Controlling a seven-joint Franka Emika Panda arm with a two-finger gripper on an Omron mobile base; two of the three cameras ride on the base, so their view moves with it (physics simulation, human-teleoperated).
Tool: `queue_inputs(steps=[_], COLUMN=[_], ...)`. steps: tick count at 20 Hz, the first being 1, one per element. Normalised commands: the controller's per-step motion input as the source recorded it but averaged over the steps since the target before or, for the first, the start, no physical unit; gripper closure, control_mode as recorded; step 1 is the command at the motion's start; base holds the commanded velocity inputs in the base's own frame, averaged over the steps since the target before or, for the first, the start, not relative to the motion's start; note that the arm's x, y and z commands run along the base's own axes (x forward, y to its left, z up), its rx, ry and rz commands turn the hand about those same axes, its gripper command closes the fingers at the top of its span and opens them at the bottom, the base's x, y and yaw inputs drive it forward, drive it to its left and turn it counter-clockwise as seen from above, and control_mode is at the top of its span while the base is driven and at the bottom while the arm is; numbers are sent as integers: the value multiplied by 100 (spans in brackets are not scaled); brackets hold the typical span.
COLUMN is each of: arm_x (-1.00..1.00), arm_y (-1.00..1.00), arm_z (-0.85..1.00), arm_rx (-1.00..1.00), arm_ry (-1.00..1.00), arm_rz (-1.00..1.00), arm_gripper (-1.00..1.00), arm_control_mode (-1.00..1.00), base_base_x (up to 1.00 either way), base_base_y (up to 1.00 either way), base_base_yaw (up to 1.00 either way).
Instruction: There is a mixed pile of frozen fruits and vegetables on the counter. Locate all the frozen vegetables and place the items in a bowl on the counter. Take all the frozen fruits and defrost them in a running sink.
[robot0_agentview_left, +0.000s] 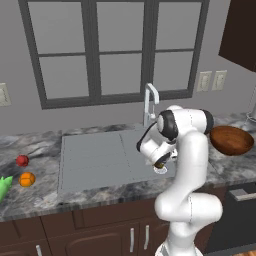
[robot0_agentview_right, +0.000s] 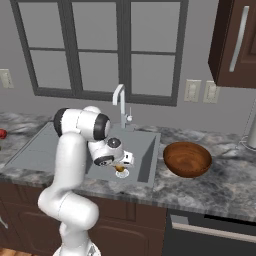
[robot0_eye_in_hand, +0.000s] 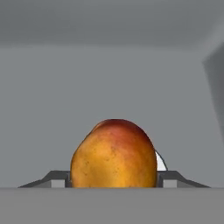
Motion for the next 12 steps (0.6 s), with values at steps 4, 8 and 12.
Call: queue_inputs(steps=[4,8,12], arm_x=[0,0,0], arm_y=[-7,-12,-17], arm_z=[58,56,45], arm_rx=[5,5,5], arm_ry=[-7,-5,-2], arm_rz=[0,0,0], arm_gripper=[-100,-100,-100], arm_control_mode=[-100,-100,-100], base_base_x=[0,0,0], base_base_y=[0,0,0], base_base_yaw=[0,0,0])
